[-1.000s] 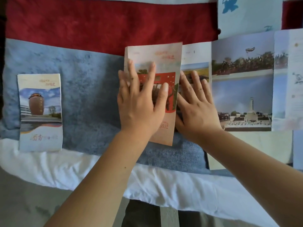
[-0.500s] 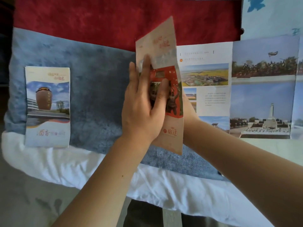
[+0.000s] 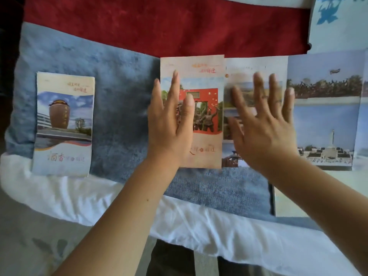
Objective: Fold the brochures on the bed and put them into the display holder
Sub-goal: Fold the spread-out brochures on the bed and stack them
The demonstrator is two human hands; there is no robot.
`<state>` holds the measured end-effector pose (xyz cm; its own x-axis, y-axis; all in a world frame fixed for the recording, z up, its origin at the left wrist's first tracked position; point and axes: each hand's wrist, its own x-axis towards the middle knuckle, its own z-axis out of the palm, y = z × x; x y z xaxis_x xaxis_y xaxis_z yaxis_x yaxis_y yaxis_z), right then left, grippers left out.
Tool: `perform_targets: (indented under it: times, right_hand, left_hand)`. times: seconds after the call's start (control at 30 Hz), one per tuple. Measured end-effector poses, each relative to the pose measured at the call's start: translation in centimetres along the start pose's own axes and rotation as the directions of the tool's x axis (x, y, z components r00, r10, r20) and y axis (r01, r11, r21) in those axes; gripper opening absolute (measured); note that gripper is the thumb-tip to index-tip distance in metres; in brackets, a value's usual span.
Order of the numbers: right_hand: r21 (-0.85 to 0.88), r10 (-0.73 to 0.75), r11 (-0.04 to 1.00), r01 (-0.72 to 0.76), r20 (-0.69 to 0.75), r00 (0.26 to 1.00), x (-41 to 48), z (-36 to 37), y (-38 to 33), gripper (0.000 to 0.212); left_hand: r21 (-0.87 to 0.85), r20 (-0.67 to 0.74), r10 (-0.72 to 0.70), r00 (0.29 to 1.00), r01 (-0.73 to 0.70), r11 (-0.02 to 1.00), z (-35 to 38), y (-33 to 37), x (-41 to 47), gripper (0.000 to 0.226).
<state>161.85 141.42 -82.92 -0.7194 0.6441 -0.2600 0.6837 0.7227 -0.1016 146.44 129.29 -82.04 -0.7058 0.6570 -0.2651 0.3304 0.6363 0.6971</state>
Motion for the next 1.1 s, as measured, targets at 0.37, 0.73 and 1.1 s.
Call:
perform_targets:
  times: [0.37, 0.73, 1.1]
  right_hand:
    - [0.121, 0.311, 0.946, -0.299, -0.091, 0.946, -4.9, 2.1, 11.2, 0.068]
    - [0.085, 0.211, 0.974, -0.208, -0.027, 0.977, -4.6, 2.2, 6.5, 0.076]
    - [0.074, 0.045, 0.996, -0.039, -0.088, 0.995, -3.2, 3.0, 2.9, 0.079]
  left_hand:
    - [0.563, -0.092, 0.109, 0.990, -0.038, 0.825, 4.3, -1.8, -0.3, 0.062]
    - [0.698, -0.046, 0.156, 0.987, -0.080, 0.711, -0.5, -6.3, 0.8, 0.066]
    - [0.657, -0.016, 0.029, 0.999, -0.011, 0.754, -9.1, -12.3, 1.2, 0.066]
